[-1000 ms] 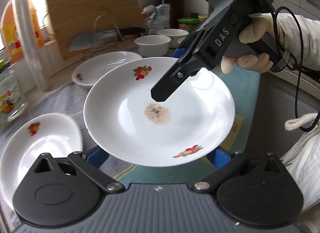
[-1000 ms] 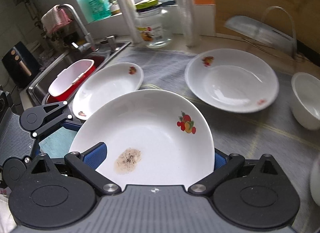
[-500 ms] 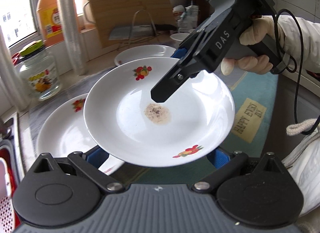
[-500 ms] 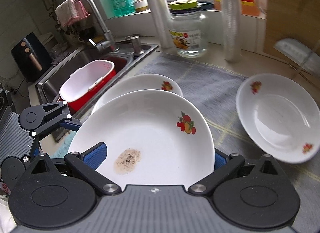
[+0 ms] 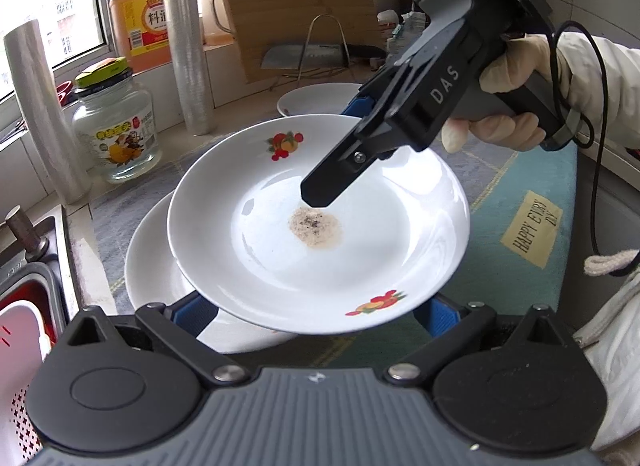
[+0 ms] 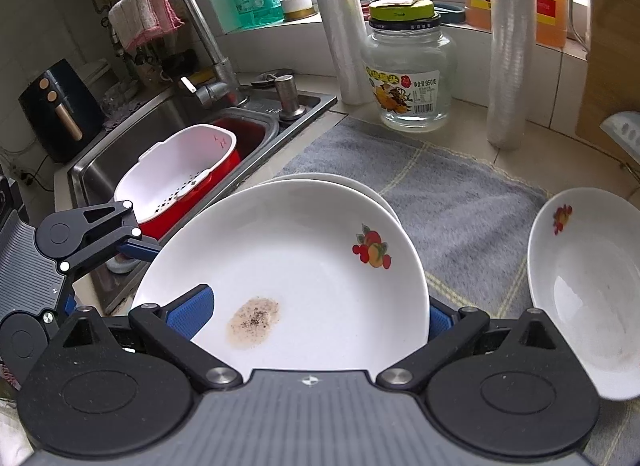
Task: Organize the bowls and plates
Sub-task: 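Carry the stained plate with the right tool and lower it onto the placed plate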
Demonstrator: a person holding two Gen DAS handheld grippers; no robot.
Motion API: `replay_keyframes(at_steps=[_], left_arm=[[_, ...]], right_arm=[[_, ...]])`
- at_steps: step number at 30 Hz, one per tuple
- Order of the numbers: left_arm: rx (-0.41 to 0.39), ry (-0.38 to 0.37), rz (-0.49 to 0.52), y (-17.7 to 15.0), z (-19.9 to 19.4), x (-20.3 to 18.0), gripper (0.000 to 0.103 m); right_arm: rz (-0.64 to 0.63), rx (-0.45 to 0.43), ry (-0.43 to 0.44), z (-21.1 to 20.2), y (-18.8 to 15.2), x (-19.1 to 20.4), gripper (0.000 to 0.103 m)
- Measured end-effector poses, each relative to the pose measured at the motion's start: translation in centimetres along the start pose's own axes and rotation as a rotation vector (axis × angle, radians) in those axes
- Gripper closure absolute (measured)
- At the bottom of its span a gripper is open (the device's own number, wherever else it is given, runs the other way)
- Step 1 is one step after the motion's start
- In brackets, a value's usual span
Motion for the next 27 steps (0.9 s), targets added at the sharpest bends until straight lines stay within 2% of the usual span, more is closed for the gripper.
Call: replay_keyframes(at_steps=[10, 27], left_arm=[[-0.002, -0.020, -0.012, 0.1, 1.3, 1.3, 0.001], [0.004, -0.060, -0.045, 0.1, 2.9, 2.4, 0.001]], right_arm=[[0.013, 0.006, -0.023, 1.4, 1.1, -0.9, 0.000], [0.034, 0.035, -0.066, 2.6, 1.2, -1.8, 0.000]])
Point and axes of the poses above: each gripper's, at about its wrist camera, not at the fingertips, and z roughly the way its jaws point, x to its left, y to its top, the point moved 10 cm from there along z, roughly the way its jaws point, and after that the axes turned 14 degrees about y, right-handed, at the moved point
